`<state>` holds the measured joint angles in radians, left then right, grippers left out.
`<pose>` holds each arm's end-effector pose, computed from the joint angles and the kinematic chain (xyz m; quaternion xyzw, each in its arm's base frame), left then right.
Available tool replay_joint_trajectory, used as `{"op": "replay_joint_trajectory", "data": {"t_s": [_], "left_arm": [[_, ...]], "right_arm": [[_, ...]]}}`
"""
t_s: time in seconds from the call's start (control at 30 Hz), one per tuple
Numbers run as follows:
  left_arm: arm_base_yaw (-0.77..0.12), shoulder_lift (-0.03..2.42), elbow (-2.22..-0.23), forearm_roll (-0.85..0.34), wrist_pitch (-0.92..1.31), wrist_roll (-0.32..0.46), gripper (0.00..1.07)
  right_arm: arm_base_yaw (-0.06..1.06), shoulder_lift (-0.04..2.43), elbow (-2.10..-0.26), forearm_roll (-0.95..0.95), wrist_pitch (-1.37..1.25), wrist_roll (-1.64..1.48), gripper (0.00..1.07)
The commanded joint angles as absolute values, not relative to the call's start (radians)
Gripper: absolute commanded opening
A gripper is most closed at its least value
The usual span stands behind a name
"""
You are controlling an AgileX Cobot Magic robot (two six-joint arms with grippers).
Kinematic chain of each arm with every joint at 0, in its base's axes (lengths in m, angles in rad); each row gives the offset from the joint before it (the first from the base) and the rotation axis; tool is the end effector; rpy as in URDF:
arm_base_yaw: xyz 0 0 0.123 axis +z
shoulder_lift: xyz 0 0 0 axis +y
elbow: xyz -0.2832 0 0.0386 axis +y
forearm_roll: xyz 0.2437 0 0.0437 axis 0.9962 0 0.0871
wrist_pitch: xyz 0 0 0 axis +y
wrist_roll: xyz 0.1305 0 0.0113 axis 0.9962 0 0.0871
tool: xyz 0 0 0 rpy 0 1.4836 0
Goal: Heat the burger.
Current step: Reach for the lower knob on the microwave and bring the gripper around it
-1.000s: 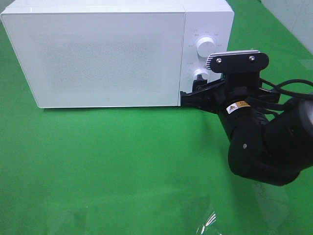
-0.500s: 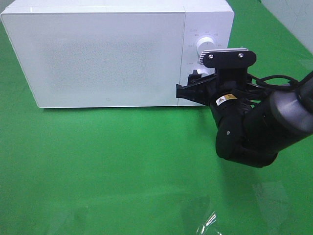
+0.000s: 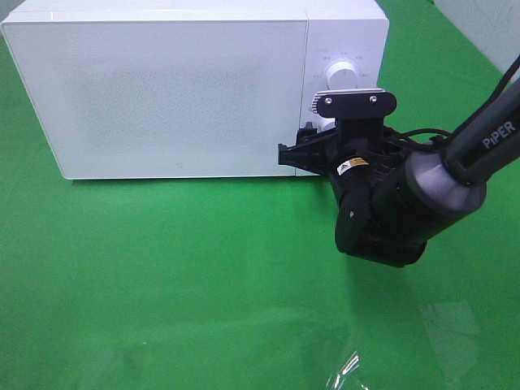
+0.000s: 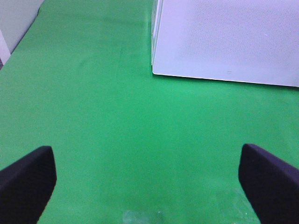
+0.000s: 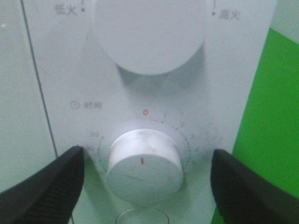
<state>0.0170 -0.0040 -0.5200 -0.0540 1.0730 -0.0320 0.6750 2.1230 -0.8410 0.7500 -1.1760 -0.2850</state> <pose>0.0230 -0.0058 0.2619 -0.0193 0.8496 -0.0309 0.5261 0.3587 0.1816 0.1082 -0.0074 0.7449 -0.0136 0.6670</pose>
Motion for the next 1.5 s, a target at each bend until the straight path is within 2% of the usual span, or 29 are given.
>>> {"op": "replay_joint_trajectory", "data": {"t_s": [0.03,1.0,1.5], "left_arm": [[0.019,-0.021,-0.517,-0.059,1.066,-0.033,0.99],[0.019,-0.021,-0.517,-0.059,1.066,-0.033,0.99],[0.019,-0.021,-0.517,-0.059,1.066,-0.033,0.99]], "right_arm": [[0.655,2.145,-0.877,0.727,-1.168,-0.273,0.74],[0.657,2.057,-0.847,0.736,-1.172,-0.307,0.74],[0.657,2.093,-0.846,0.713,-1.140,-0.250,0.72]]}}
